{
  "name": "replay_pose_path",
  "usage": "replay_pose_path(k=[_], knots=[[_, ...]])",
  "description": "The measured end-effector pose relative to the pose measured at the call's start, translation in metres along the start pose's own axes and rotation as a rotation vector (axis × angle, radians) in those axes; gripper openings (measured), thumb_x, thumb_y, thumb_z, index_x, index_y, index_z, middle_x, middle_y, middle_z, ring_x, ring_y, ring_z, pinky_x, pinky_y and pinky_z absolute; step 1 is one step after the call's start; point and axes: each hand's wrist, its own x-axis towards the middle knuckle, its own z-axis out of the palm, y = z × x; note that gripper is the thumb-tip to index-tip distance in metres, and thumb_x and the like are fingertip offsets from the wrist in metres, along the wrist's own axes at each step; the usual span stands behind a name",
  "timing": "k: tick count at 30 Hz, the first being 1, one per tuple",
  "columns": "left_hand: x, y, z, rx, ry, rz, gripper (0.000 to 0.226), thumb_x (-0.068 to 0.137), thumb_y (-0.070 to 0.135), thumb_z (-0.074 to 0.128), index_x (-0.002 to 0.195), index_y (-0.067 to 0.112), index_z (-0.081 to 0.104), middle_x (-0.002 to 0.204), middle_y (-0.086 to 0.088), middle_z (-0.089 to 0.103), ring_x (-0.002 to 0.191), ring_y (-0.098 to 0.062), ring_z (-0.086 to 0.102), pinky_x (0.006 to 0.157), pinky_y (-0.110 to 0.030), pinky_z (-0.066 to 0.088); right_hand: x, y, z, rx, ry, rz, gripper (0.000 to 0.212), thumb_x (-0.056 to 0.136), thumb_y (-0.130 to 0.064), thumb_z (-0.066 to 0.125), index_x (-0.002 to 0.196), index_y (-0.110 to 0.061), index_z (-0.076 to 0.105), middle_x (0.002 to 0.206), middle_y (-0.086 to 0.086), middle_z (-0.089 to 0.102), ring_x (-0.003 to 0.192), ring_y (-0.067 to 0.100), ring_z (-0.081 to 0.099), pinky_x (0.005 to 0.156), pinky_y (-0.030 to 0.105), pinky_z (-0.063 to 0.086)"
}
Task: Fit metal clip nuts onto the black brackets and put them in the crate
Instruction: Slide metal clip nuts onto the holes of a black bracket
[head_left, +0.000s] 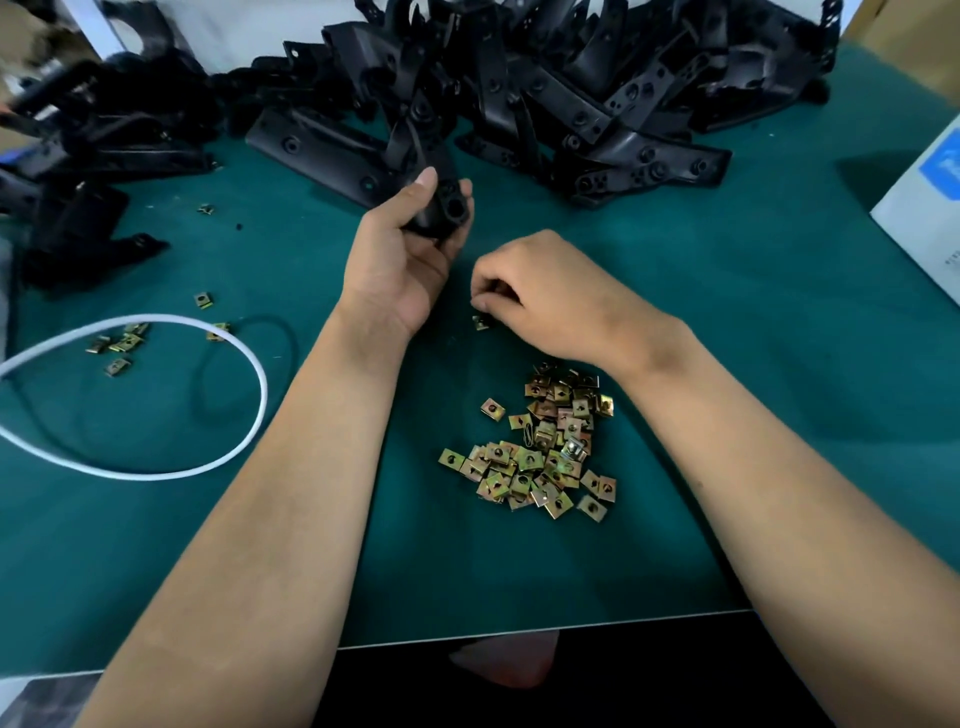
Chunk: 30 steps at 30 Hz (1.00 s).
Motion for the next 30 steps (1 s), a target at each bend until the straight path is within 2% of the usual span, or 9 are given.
replay_pose_path(k=[3,6,9,13,17,20,26,28,30], knots=[[0.0,0.0,-0.002,-0.023,-0.006,-0.001,0.004,0.096,0.002,0.064,0.097,0.0,0.062,0.081,-0.014,0.073,0.083,-0.026,0.074,0.085,-0.035,0.061,0.001,0.002,0.003,0.046,0.021,-0.016,0.02,0.097,-0.039,0.068,0.096,-0.019,0.071,0.09,-0.004,0.069,0.085,0.017,0.064,0.08,0.041,0.052],[0.0,0.001,-0.003,-0.022,0.005,0.004,0.004,0.096,0.003,0.064,0.096,0.001,0.062,0.083,-0.014,0.074,0.085,-0.026,0.075,0.084,-0.034,0.06,-0.002,0.003,0.001,0.082,-0.066,-0.081,0.031,0.083,-0.053,0.078,0.1,-0.029,0.07,0.088,-0.014,0.058,0.081,0.005,0.057,0.072,0.03,0.047],[-0.001,0.001,-0.004,-0.042,0.019,0.007,0.003,0.095,0.002,0.064,0.092,0.002,0.063,0.081,-0.013,0.074,0.083,-0.026,0.075,0.081,-0.034,0.061,-0.002,0.003,0.003,0.122,-0.05,-0.101,0.022,0.081,-0.045,0.084,0.094,-0.032,0.072,0.083,-0.016,0.056,0.078,-0.002,0.054,0.07,0.028,0.045],[-0.001,0.001,-0.003,-0.047,0.025,0.009,0.004,0.095,0.002,0.064,0.091,0.002,0.062,0.08,-0.013,0.073,0.082,-0.026,0.074,0.078,-0.033,0.061,-0.002,0.002,0.005,0.164,-0.01,-0.085,0.015,0.083,-0.034,0.085,0.09,-0.026,0.075,0.082,-0.01,0.062,0.072,0.004,0.057,0.07,0.034,0.05],[-0.001,0.003,-0.003,-0.076,0.039,0.007,0.004,0.094,0.0,0.065,0.092,0.002,0.062,0.081,-0.013,0.073,0.081,-0.027,0.075,0.078,-0.035,0.061,-0.008,0.012,-0.001,0.282,-0.019,0.003,0.027,0.076,-0.032,0.091,0.098,-0.023,0.076,0.084,-0.007,0.068,0.069,0.004,0.058,0.065,0.017,0.047],[-0.002,0.002,-0.003,-0.08,0.037,0.0,0.004,0.094,0.0,0.065,0.093,0.002,0.061,0.081,-0.014,0.073,0.081,-0.028,0.075,0.08,-0.035,0.061,-0.009,0.014,-0.001,0.268,-0.028,-0.004,0.02,0.078,-0.025,0.09,0.094,-0.018,0.079,0.085,-0.009,0.066,0.069,0.003,0.058,0.065,0.013,0.042],[-0.004,0.002,-0.004,-0.024,0.035,-0.015,0.004,0.094,0.004,0.067,0.091,0.003,0.064,0.082,-0.013,0.074,0.083,-0.026,0.076,0.081,-0.034,0.062,-0.006,0.01,0.006,0.161,0.129,0.024,0.013,0.095,-0.023,0.073,0.092,-0.012,0.08,0.086,-0.001,0.071,0.08,0.012,0.063,0.078,0.03,0.049],[-0.004,0.002,-0.005,0.099,0.011,-0.023,0.002,0.094,0.01,0.068,0.093,0.009,0.067,0.086,-0.007,0.075,0.084,-0.02,0.075,0.081,-0.032,0.06,-0.007,0.011,0.009,0.384,0.256,0.143,0.014,0.098,-0.019,0.069,0.089,-0.012,0.078,0.079,-0.003,0.072,0.07,0.007,0.062,0.068,0.026,0.049],[-0.004,0.001,-0.006,0.204,-0.034,-0.045,0.001,0.093,0.014,0.069,0.093,0.013,0.069,0.087,-0.002,0.075,0.082,-0.015,0.074,0.081,-0.03,0.058,-0.006,0.01,0.009,0.806,0.396,0.3,0.016,0.101,-0.012,0.064,0.089,-0.009,0.075,0.072,-0.001,0.071,0.061,0.007,0.059,0.057,0.023,0.048]])
